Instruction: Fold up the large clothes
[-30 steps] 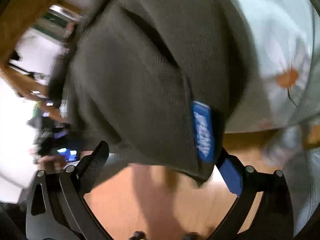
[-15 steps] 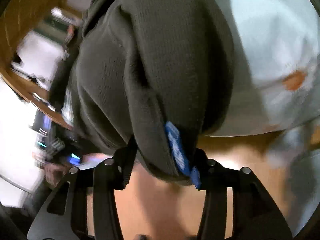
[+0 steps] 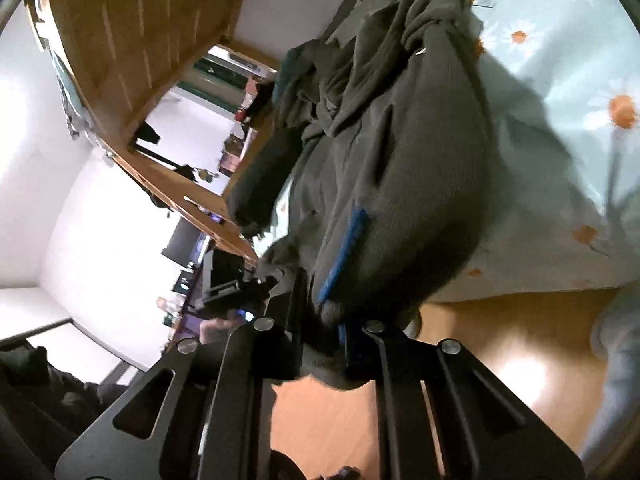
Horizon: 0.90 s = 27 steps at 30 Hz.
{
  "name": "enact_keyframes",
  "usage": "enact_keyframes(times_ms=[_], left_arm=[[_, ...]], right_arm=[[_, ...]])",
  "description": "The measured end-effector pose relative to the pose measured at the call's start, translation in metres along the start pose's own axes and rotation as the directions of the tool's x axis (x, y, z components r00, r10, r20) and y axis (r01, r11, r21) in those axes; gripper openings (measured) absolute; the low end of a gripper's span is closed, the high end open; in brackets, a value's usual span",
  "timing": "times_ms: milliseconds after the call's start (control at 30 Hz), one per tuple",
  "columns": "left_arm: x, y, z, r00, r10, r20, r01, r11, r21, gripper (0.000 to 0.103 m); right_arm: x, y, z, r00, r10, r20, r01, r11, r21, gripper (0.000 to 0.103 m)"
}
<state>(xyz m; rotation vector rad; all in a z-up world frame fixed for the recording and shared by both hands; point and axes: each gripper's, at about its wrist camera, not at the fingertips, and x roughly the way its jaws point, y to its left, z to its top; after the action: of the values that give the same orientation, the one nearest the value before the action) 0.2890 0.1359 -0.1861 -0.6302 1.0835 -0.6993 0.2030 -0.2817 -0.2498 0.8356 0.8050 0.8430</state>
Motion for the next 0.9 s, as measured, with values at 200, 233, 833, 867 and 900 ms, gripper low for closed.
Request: enact_keyframes(times_ms=[200, 233, 833, 867, 900], left_arm=[[-0.012, -0.005, -0.01, 0.998, 0.004, 0.058, -0.004, 1.0, -0.009, 0.004], [-0.014, -0.003, -0.008, 0.998, 0.003, 0.056, -0.002, 1.0, -0.015, 0.004], [-0.04, -0.066, 0.023, 0.983, -0.153, 0.101, 0.146, 0.987, 0.071, 0.004], [-0.038, -0.069, 0.025, 0.983, -0.157, 0.096, 0.15, 0.986, 0.076, 0.004], [-0.036, -0.07, 0.027, 0.985, -0.148, 0.09, 0.142, 0.987, 0.077, 0.004]], right_arm=[[-0.032, -0.008, 0.009, 0.999, 0.006, 0.051, -0.007, 1.0, 0.027, 0.01], [-0.036, -0.013, 0.007, 0.999, -0.015, 0.052, 0.013, 0.999, 0.034, 0.011], [0.041, -0.111, 0.015, 0.964, -0.221, -0.146, 0.251, 0.941, 0.229, 0.092], [0.044, -0.11, 0.018, 0.974, -0.163, -0.16, 0.198, 0.95, 0.241, 0.074], [0.053, -0.098, 0.021, 0.972, -0.138, -0.193, 0.175, 0.966, 0.192, 0.025]])
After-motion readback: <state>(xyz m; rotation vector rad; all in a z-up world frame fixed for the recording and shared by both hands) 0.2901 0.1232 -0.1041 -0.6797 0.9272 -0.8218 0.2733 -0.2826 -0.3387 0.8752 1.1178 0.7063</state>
